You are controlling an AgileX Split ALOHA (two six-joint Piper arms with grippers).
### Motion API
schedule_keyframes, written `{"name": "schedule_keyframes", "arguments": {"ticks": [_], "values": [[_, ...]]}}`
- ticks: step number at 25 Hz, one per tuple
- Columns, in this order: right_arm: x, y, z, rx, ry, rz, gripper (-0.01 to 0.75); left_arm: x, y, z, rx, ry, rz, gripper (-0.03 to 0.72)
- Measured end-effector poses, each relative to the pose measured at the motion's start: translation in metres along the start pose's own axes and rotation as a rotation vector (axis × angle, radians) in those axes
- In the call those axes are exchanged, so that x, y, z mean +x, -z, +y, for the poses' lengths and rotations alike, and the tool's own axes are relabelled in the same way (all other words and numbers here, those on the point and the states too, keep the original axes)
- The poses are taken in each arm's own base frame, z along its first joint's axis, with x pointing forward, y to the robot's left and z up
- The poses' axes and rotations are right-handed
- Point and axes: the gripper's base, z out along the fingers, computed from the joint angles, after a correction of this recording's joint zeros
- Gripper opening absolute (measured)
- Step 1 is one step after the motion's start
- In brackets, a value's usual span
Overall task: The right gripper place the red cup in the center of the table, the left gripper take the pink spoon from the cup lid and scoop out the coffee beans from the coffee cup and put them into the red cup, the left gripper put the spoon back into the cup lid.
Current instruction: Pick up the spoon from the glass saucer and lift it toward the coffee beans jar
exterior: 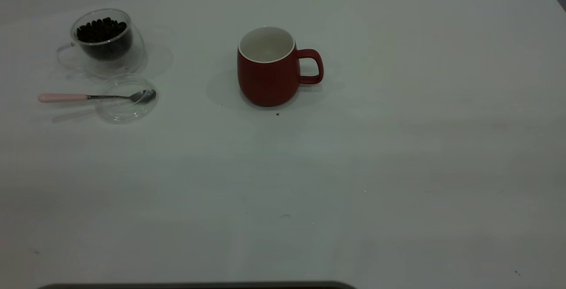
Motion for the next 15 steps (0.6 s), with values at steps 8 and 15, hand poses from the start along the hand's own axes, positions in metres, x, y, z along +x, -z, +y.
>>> {"name": "schedule_keyframes", "arguments": {"ticks": [8, 15], "values": [[0.0, 0.0, 0.0, 0.0, 0.0, 0.0, 0.581, -0.1, -0.034, 0.002, 0.026, 0.147, 0.133, 0.591], [0.0, 0.0, 0.0, 0.0, 0.0, 0.0, 0.581, -0.162, -0.13, 0.006, 0.094, 0.134, 0.422, 0.719]]}}
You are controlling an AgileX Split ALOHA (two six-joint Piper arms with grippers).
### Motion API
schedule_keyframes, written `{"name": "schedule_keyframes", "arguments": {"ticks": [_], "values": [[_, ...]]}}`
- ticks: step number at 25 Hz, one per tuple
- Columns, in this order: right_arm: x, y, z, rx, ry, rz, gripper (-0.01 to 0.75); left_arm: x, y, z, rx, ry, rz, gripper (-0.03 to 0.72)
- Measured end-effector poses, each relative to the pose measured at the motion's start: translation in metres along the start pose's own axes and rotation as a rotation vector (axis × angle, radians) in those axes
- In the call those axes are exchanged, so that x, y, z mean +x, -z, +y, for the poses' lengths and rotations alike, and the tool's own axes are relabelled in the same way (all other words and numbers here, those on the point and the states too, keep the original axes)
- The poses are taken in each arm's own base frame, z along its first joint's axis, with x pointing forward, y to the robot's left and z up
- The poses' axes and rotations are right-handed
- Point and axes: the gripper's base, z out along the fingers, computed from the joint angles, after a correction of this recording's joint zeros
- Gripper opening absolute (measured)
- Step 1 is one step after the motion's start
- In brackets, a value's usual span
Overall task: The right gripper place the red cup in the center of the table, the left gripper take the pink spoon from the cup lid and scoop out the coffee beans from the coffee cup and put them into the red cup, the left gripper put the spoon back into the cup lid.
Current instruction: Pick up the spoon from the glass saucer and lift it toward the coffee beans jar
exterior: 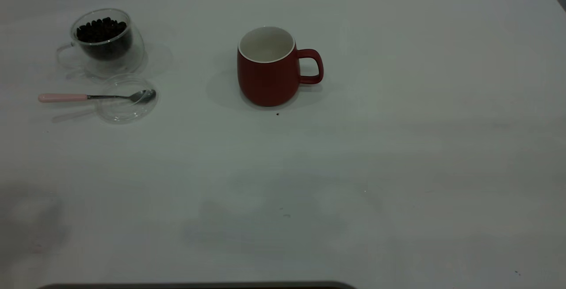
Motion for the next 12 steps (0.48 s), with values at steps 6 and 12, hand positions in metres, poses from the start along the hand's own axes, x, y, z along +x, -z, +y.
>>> {"name": "schedule_keyframes", "arguments": {"ticks": [6, 12], "values": [[0.0, 0.0, 0.0, 0.0, 0.0, 0.0, 0.581, -0.041, -0.073, 0.021, 0.06, 0.011, 0.184, 0.719], [0.0, 0.0, 0.0, 0.0, 0.0, 0.0, 0.581, -0.052, -0.124, 0.071, 0.276, 0.029, 0.177, 0.719]]}}
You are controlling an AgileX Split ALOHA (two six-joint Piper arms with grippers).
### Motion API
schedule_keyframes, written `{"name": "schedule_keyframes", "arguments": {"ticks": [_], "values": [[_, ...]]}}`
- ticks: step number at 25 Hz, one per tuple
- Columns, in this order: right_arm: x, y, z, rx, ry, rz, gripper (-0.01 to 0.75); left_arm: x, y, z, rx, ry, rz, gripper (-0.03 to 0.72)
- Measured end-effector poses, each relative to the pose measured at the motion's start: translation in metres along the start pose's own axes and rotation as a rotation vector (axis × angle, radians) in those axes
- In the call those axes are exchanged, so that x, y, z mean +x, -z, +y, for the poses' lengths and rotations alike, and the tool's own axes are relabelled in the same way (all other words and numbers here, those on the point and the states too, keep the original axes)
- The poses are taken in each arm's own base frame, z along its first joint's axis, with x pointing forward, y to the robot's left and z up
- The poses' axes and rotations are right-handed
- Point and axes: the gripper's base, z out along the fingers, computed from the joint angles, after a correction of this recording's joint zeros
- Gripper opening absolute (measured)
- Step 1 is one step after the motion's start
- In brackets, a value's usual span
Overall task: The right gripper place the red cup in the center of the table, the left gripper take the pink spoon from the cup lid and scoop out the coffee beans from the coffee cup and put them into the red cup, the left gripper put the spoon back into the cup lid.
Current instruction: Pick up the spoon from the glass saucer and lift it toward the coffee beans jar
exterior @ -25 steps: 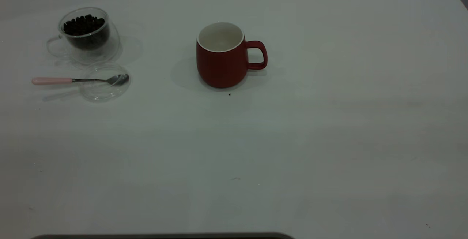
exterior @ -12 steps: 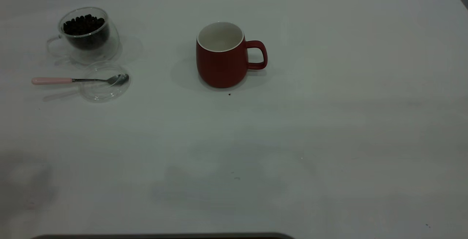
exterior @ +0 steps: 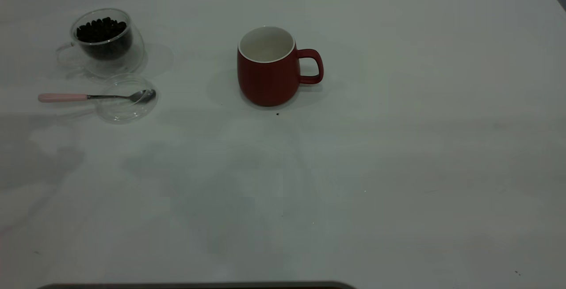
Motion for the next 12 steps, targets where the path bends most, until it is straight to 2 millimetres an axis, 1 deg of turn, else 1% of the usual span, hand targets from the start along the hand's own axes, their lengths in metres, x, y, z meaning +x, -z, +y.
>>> {"name": "schedule_keyframes", "arguments": {"ticks": [2, 7, 10, 12], "values": [[0.0, 0.0, 0.0, 0.0, 0.0, 0.0, 0.581, -0.002, -0.005, 0.021, 0.055, 0.019, -0.033, 0.718], [0.0, 0.0, 0.0, 0.0, 0.0, 0.0, 0.581, 0.005, -0.02, 0.085, 0.144, 0.096, -0.07, 0.718], [0.0, 0.0, 0.0, 0.0, 0.0, 0.0, 0.58, 0.008, -0.034, 0.115, 0.211, 0.122, -0.063, 0.718], [0.0, 0.0, 0.0, 0.0, 0.0, 0.0, 0.58, 0.007, -0.046, 0.129, 0.235, 0.124, -0.048, 0.718]]}}
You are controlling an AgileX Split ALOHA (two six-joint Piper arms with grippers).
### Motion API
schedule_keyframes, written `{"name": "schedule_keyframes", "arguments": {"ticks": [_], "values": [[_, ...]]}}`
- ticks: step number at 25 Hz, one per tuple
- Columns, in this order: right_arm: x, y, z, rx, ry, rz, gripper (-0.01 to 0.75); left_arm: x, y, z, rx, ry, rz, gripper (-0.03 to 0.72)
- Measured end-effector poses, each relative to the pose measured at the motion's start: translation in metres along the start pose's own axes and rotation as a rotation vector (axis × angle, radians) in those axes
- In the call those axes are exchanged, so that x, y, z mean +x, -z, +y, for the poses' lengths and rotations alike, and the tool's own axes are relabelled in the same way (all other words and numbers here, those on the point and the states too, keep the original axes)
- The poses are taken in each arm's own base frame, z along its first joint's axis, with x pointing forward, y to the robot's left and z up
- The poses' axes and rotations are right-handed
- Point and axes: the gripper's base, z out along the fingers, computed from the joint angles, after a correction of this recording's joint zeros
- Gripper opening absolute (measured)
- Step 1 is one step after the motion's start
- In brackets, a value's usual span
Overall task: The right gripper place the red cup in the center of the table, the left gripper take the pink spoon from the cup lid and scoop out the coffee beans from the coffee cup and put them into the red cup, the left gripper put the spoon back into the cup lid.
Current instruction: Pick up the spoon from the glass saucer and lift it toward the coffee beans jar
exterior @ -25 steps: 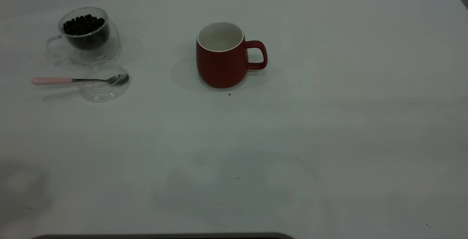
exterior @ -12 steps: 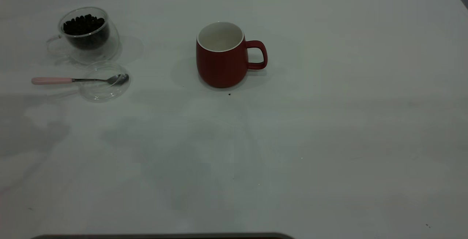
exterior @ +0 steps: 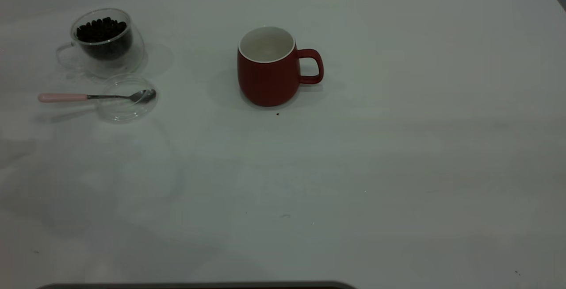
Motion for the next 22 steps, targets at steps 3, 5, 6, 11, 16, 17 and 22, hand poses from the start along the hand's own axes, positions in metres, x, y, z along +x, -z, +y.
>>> {"name": "schedule_keyframes", "arguments": {"ticks": [3, 5, 6, 11, 16, 17, 22], "values": [[0.0, 0.0, 0.0, 0.0, 0.0, 0.0, 0.58, -0.002, -0.018, 0.021, 0.035, 0.015, 0.028, 0.718], [0.0, 0.0, 0.0, 0.0, 0.0, 0.0, 0.58, -0.004, -0.028, 0.034, 0.047, 0.028, 0.041, 0.718], [0.0, 0.0, 0.0, 0.0, 0.0, 0.0, 0.58, -0.004, -0.033, 0.04, 0.052, 0.037, 0.047, 0.718], [0.0, 0.0, 0.0, 0.0, 0.0, 0.0, 0.58, -0.009, -0.049, 0.058, 0.064, 0.048, 0.062, 0.718], [0.0, 0.0, 0.0, 0.0, 0.0, 0.0, 0.58, -0.019, -0.073, 0.064, 0.087, 0.02, 0.068, 0.716], [0.0, 0.0, 0.0, 0.0, 0.0, 0.0, 0.58, -0.022, -0.08, 0.064, 0.091, 0.013, 0.075, 0.716], [0.0, 0.0, 0.0, 0.0, 0.0, 0.0, 0.58, -0.029, -0.108, 0.058, 0.122, 0.006, 0.091, 0.714]]}}
